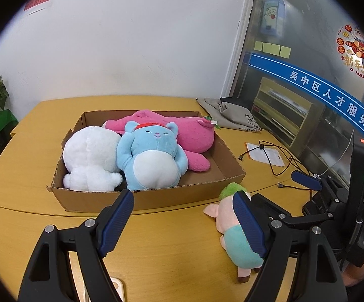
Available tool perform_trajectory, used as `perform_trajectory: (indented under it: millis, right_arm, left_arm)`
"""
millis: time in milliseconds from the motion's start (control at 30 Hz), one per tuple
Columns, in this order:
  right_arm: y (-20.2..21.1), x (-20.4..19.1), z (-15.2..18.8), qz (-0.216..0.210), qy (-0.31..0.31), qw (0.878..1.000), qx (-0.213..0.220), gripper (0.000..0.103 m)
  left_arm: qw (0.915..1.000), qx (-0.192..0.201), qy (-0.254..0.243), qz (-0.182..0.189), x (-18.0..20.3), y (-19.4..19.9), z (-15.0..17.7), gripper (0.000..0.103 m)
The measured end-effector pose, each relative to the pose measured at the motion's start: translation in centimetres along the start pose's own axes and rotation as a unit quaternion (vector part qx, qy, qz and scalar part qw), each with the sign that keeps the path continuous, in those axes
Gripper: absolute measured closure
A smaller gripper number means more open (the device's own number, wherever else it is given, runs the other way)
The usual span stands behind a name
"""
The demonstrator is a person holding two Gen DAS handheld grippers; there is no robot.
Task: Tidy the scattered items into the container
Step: 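Open both grippers and withdraw from the blue cat, then move both grippers to the pink-and-teal pig plush and close on it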
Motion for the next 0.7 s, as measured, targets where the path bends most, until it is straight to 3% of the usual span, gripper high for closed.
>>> perform_trajectory:
  millis: [467, 700]
  right_arm:
    - [-0.5, 2.2, 1.8, -0.003, -0.021, 1.0, -0.014, 0.0]
    - [-2.3, 3.8, 8.6, -0.022, -0.064, 0.995, -0.071, 0.0]
  left_arm:
    - [0.9994, -0.027, -0.001, 0.019, 1.1, -2.0, 0.7, 0.022]
    - [0.9967, -0.068, 0.001, 0.044, 2.7, -4.8, 2.0, 0.022]
Point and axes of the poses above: each gripper's, at about its wrist camera, not at the fingertips, and y roughly against the way its jaws point, x to its right, z to its underside, the point moved 7 cm from there along -y, roughly the way its jaws point, and after that the axes turned 11 degrees about -z, right-handed, at the moved point
